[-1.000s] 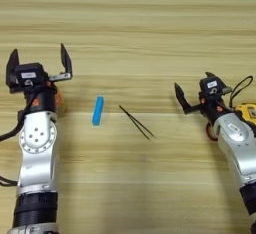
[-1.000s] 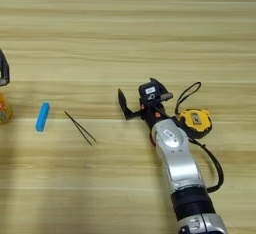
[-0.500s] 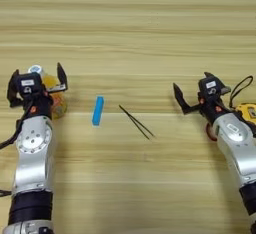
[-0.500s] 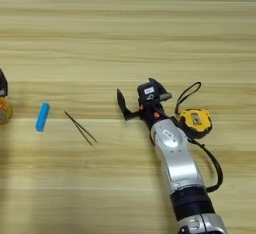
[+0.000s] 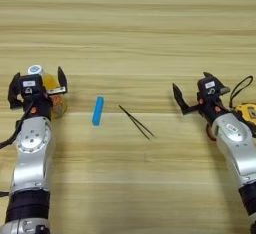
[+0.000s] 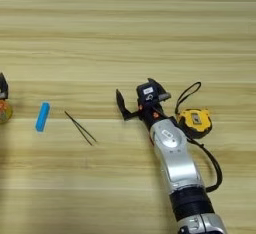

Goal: Move the objects on the table

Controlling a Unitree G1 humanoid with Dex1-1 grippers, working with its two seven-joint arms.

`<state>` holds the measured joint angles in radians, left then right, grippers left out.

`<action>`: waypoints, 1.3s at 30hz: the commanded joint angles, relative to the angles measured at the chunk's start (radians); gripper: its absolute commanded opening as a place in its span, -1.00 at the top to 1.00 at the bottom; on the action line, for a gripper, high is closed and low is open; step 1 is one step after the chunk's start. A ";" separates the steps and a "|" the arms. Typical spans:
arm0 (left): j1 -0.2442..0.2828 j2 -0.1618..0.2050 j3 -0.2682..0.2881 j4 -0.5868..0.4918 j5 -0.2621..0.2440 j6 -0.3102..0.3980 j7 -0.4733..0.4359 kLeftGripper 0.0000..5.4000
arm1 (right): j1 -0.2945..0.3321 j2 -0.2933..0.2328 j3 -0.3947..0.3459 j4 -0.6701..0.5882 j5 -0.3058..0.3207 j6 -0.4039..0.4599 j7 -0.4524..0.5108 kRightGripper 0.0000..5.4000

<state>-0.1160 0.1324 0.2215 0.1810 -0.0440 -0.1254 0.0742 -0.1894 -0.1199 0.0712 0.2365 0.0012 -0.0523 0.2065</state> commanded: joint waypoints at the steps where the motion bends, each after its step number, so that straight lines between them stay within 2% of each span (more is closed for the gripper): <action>1: -0.011 0.009 -0.004 0.013 0.006 0.008 -0.004 -0.98 | -0.007 0.001 0.001 -0.010 -0.003 0.005 0.002 -1.00; 11: -0.017 0.012 -0.007 0.029 0.007 0.009 -0.005 -0.98 | -0.010 0.002 0.001 -0.005 -0.004 0.003 0.001 -1.00; 29: -0.030 0.025 -0.018 0.083 0.007 -0.005 -0.031 -0.37 | -0.016 0.007 0.003 0.001 -0.005 0.003 0.000 -1.00; 32: -0.031 0.027 -0.020 0.087 0.008 -0.012 -0.033 -0.29 | -0.016 0.007 0.003 0.001 -0.005 0.002 0.000 -1.00; 39: -0.028 0.025 -0.022 0.076 0.003 -0.036 -0.045 -0.28 | -0.014 0.007 0.006 -0.001 -0.007 0.003 0.003 -1.00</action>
<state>-0.1358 0.1503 0.2072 0.2599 -0.0446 -0.1404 0.0365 -0.1896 -0.1132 0.0741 0.2363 -0.0005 -0.0523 0.2060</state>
